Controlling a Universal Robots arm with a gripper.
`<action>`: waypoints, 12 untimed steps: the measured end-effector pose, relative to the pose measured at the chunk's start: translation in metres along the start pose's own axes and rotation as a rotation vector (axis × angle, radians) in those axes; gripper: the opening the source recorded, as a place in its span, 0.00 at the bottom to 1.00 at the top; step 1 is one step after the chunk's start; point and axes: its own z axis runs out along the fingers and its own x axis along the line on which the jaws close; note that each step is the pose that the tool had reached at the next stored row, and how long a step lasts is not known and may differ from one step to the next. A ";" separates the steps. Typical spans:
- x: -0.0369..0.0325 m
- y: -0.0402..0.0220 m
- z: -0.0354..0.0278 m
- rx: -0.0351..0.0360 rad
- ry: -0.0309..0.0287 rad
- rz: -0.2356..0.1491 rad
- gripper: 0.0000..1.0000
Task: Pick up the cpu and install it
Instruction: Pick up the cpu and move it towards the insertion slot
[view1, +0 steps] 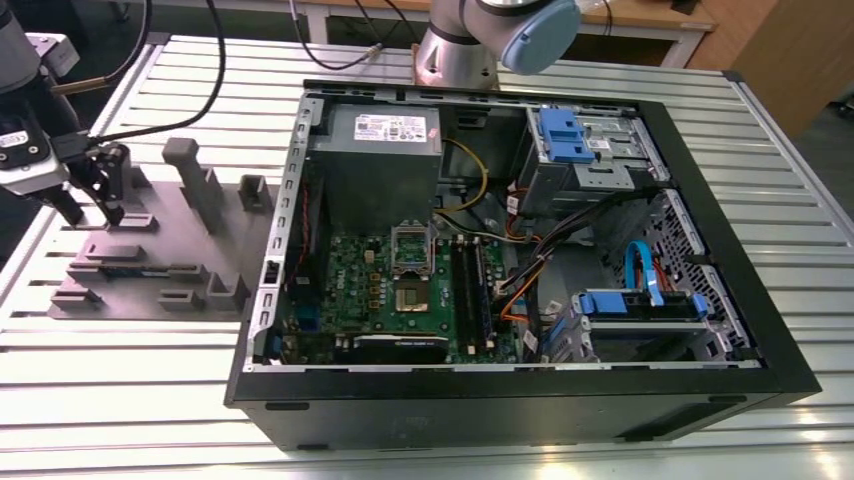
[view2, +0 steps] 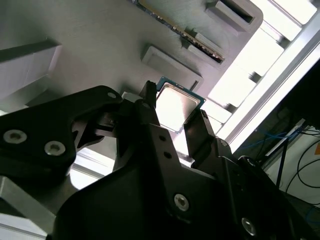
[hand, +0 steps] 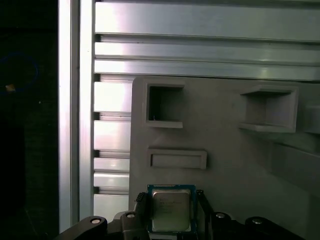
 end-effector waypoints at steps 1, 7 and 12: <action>0.0000 -0.0001 -0.0010 0.0000 0.0000 0.000 0.47; -0.0001 -0.0004 -0.0073 -0.0001 0.0000 0.000 0.47; 0.0000 -0.0005 -0.0076 0.0000 0.0000 0.000 0.47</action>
